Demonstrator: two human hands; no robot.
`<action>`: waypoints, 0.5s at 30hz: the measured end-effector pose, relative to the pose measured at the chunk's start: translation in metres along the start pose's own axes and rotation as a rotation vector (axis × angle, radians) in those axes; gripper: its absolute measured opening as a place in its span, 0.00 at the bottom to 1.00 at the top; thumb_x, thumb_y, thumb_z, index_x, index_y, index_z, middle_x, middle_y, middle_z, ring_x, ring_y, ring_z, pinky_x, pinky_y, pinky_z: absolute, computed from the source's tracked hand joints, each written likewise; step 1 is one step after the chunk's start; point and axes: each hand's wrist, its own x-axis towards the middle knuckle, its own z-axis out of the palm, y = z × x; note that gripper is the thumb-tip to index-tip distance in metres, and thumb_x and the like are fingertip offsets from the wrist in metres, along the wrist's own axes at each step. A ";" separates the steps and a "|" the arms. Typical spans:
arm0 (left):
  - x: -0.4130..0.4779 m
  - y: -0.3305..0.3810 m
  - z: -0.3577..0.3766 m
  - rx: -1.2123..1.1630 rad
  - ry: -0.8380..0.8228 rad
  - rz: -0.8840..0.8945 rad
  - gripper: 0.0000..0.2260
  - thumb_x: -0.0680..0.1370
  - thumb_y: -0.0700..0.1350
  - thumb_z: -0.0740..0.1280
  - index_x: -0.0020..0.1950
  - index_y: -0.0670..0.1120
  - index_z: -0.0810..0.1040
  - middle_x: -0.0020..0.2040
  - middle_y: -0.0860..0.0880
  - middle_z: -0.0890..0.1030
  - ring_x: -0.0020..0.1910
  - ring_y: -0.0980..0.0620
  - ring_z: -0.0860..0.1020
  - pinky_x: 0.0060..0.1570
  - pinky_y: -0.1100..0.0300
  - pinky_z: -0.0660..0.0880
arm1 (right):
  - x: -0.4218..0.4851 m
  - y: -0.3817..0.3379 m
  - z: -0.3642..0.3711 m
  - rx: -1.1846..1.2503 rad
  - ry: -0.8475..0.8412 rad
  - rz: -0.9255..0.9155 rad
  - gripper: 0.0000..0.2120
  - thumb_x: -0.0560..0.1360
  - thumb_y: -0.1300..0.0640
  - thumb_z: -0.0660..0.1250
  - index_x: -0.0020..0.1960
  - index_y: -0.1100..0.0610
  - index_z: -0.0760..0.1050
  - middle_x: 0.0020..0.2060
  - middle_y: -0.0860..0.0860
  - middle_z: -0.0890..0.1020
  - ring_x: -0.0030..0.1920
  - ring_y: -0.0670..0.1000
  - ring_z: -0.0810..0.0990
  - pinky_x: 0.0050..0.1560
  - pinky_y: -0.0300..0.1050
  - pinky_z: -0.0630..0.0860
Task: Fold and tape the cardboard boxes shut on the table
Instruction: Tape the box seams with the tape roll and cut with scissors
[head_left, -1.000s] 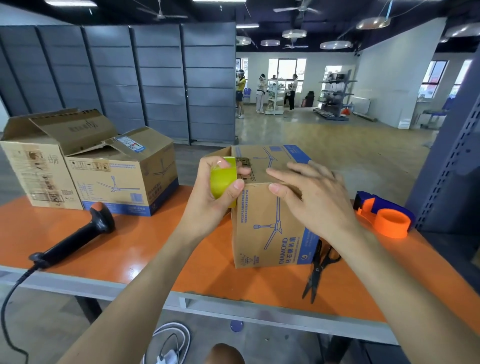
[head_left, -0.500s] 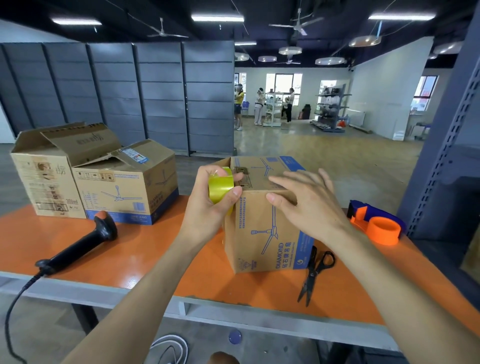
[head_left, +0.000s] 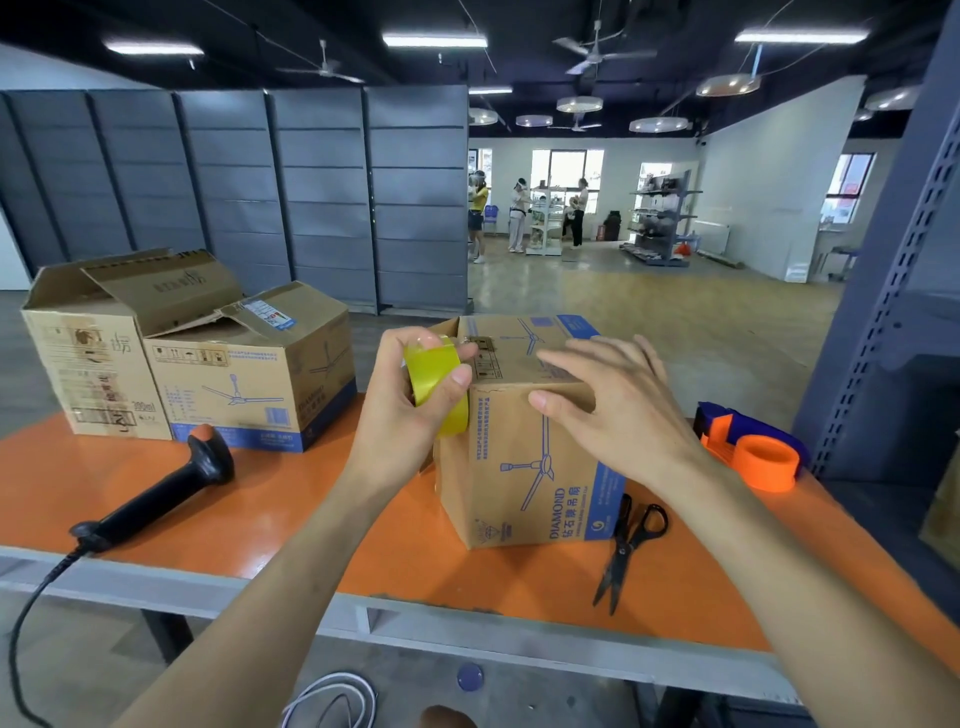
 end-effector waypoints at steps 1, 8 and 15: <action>0.000 0.002 0.000 0.005 0.008 0.006 0.13 0.80 0.42 0.71 0.60 0.44 0.69 0.60 0.46 0.84 0.65 0.51 0.80 0.59 0.55 0.79 | 0.000 -0.001 0.000 0.012 0.007 -0.010 0.26 0.78 0.34 0.59 0.74 0.39 0.69 0.74 0.44 0.70 0.76 0.47 0.60 0.78 0.49 0.42; -0.015 0.003 0.008 0.129 0.005 -0.074 0.24 0.71 0.49 0.78 0.60 0.55 0.67 0.61 0.58 0.81 0.65 0.55 0.79 0.60 0.40 0.79 | 0.004 0.007 -0.010 0.167 -0.158 0.268 0.34 0.71 0.23 0.59 0.75 0.32 0.64 0.81 0.48 0.57 0.80 0.55 0.54 0.75 0.60 0.59; 0.002 -0.001 0.012 0.153 0.042 -0.118 0.20 0.75 0.40 0.75 0.58 0.52 0.68 0.57 0.55 0.84 0.61 0.53 0.81 0.60 0.37 0.77 | 0.006 0.004 -0.020 0.218 -0.229 0.315 0.33 0.71 0.37 0.75 0.73 0.31 0.67 0.81 0.49 0.57 0.80 0.54 0.58 0.75 0.57 0.62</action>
